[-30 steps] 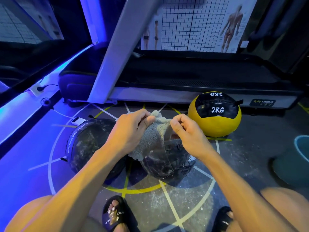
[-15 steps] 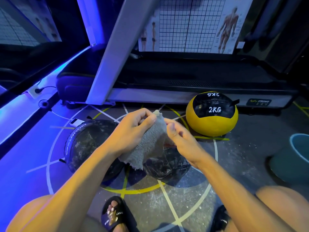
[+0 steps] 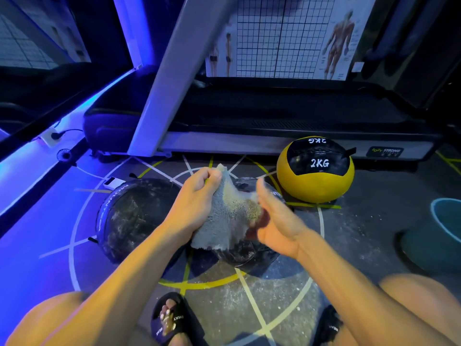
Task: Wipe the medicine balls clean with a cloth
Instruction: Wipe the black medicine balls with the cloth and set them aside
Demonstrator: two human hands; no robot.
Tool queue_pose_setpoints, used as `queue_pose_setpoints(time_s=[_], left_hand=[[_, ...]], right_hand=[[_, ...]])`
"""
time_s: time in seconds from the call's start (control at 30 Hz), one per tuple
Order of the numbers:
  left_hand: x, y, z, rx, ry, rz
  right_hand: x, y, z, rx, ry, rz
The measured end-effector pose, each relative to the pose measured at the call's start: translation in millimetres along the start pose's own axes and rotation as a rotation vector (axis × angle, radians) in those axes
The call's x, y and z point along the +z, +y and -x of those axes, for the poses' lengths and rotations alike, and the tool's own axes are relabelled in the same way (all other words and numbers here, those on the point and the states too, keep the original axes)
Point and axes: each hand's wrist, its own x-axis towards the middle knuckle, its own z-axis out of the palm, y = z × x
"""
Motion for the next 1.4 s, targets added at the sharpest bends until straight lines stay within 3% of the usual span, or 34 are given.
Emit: queue_pose_setpoints(time_s=[0.17, 0.3, 0.4, 0.47, 0.6, 0.67, 0.8, 0.9, 1.1, 1.27, 1.4], left_hand=[[-2, -20, -5, -0.087, 0.156, -0.174], [-1, -28, -8, -0.224, 0.122, -0.052], [-3, -23, -7, -0.210, -0.059, 0.050], [-6, -26, -5, -0.171, -0.207, -0.036], [2, -51, -6, 0.069, -0.225, -0.660], [11, -59, -6, 0.143, -0.263, -0.777], [26, -79, -14, 0.001, -0.450, -0.717], [38, -101, -18, -0.138, -0.494, -0.575], [73, -129, -41, -0.066, -0.425, -0.785], [98, -133, -71, -0.094, -0.123, -1.002], [112, -133, -77, -0.155, -0.168, -1.293]], right_hand=[[-8, -1, -4, -0.074, 0.229, 0.112], [-12, 5, -3, -0.144, 0.289, 0.352], [-19, 7, -2, -0.163, 0.362, 0.489], [-23, 6, -1, -0.147, 0.395, 0.579], [-30, 21, 0, -0.041, 0.361, 0.848], [-33, 33, 0, 0.051, 0.349, 0.988], [-49, 33, 2, 0.123, 0.381, 1.070], [-65, 25, 9, 0.132, 0.417, 1.074], [-105, 22, 33, 0.261, 0.549, 1.164], [-131, 16, 57, 0.271, 0.596, 1.180], [-134, 12, 74, 0.229, 0.592, 1.144]])
